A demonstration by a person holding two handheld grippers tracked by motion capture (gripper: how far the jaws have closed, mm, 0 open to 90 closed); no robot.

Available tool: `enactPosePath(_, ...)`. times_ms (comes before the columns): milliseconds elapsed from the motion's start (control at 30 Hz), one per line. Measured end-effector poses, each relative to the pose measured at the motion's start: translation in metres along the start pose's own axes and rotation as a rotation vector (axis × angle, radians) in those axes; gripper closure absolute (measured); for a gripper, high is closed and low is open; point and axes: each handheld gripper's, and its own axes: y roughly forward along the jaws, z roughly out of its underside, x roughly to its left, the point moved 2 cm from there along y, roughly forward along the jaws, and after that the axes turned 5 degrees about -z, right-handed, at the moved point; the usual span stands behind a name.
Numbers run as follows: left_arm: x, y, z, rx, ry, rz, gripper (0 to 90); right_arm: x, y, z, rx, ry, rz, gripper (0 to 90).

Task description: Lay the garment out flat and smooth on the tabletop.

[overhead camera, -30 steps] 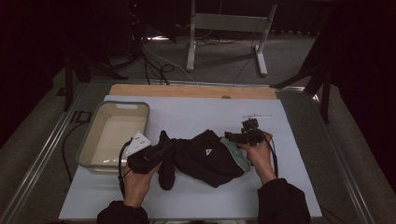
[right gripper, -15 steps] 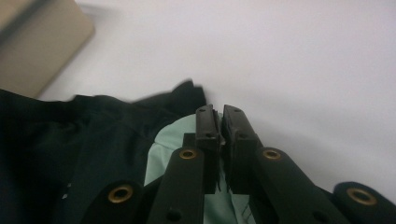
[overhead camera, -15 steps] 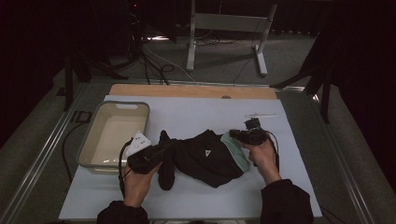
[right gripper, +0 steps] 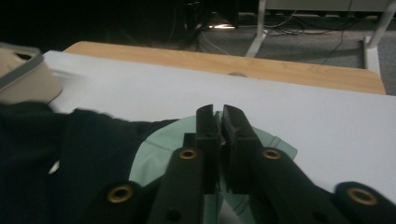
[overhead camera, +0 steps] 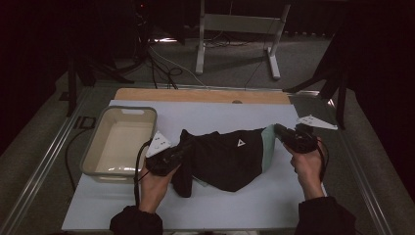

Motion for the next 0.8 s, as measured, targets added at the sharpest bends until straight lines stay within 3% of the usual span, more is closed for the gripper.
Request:
enactPosePath(33, 0.004, 0.008, -0.005, 0.022, 0.008, -0.023, 87.0, 0.0, -0.003, 0.005, 0.019, 0.004, -0.004, 63.6)
enactPosePath(67, 0.006, 0.012, -0.006, 0.035, -0.003, -0.03, 86.5, -0.001, -0.003, 0.006, 0.025, 0.015, -0.013, 55.8)
enactPosePath(200, 0.011, 0.021, -0.01, 0.054, -0.02, -0.052, 86.1, -0.005, -0.005, 0.011, 0.007, 0.052, -0.02, 40.0)
enactPosePath(267, 0.015, 0.025, -0.012, 0.066, -0.024, -0.066, 86.5, -0.006, -0.003, 0.016, 0.031, 0.053, -0.013, 31.6)
enactPosePath(467, 0.022, 0.033, -0.026, 0.09, -0.001, -0.107, 87.4, -0.002, 0.001, 0.029, 0.085, 0.027, -0.027, 23.9)
enactPosePath(600, 0.03, 0.039, -0.038, 0.085, -0.053, -0.081, 87.5, 0.001, 0.003, 0.032, 0.096, 0.021, -0.034, 23.0)
enactPosePath(700, 0.034, 0.043, -0.042, 0.08, -0.048, -0.123, 87.6, 0.003, 0.006, 0.034, 0.11, 0.012, -0.038, 23.0)
enactPosePath(800, 0.04, 0.049, -0.04, 0.074, -0.082, -0.183, 87.3, 0.005, 0.008, 0.036, 0.116, 0.009, -0.043, 23.2)
